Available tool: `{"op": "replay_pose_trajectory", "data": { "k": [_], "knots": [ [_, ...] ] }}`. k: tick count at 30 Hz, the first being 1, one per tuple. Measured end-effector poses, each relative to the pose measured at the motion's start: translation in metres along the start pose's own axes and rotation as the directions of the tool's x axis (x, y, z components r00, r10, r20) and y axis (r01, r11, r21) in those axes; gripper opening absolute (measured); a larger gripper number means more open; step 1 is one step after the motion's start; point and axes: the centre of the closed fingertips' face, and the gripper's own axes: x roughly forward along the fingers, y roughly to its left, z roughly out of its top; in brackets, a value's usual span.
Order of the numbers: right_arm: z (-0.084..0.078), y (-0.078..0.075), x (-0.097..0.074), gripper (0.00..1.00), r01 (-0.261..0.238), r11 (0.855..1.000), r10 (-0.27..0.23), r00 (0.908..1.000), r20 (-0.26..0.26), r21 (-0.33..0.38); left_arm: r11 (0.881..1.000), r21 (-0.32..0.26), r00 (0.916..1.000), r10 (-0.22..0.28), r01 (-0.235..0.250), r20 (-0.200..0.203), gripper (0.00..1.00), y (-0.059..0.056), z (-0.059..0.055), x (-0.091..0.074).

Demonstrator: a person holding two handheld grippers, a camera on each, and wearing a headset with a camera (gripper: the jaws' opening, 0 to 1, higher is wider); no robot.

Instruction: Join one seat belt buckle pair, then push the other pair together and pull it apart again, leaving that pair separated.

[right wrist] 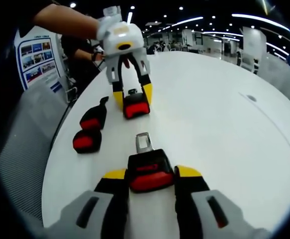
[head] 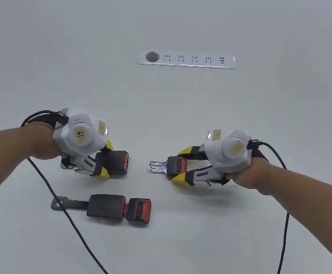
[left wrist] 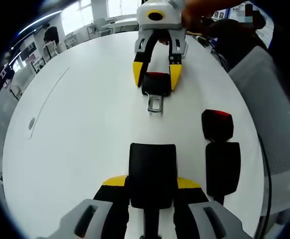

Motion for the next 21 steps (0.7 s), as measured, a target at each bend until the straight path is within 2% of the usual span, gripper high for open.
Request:
{"op": "replay_pose_trajectory", "data": {
  "k": [13, 21],
  "knots": [
    [-0.020, -0.005, -0.025, 0.36, 0.020, 1.000, -0.020, 0.9997, -0.015, 0.004, 1.000, -0.003, 1.0000, 0.001, -0.001, 0.009, 0.35, 0.000, -0.001, 0.000],
    [-0.036, -0.009, -0.042, 0.36, 0.037, 0.999, -0.036, 0.9989, -0.031, 0.040, 1.000, -0.002, 1.0000, 0.002, -0.002, 0.002, 0.35, 0.000, -0.001, 0.000]
  ]
}}
